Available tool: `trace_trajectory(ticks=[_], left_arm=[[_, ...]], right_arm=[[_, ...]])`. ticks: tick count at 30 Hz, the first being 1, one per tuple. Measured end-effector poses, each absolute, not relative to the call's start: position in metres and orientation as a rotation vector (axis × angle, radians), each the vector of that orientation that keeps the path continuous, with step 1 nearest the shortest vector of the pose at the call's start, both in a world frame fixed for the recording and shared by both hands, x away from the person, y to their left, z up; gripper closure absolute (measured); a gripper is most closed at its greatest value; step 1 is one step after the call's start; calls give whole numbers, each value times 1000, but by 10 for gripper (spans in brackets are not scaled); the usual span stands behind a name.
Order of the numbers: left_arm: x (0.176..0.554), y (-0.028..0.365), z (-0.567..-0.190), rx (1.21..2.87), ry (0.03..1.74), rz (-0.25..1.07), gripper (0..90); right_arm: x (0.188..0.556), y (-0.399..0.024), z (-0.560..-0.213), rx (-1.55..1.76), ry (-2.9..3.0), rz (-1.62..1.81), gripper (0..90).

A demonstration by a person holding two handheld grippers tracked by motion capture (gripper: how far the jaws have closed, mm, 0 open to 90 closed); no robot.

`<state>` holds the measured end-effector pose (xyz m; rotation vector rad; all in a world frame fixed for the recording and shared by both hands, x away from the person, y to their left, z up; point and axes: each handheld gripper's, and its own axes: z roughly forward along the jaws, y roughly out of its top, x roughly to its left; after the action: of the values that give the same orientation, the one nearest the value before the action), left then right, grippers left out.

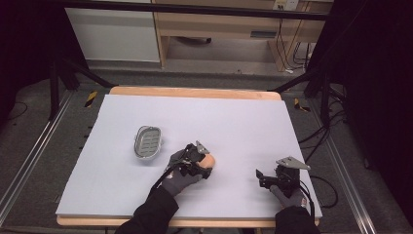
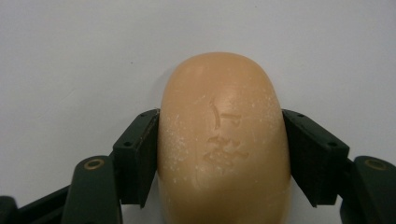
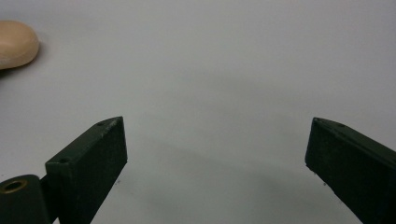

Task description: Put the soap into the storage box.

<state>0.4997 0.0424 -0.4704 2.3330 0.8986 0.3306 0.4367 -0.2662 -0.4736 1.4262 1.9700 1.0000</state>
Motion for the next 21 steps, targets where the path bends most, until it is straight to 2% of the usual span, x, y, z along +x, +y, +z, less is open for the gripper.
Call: trace_trajectory(ticks=[21], left_arm=[[485, 80, -434, 2253, 915, 368, 320]], right_arm=[[437, -267, -473, 1423, 1964, 996, 58]])
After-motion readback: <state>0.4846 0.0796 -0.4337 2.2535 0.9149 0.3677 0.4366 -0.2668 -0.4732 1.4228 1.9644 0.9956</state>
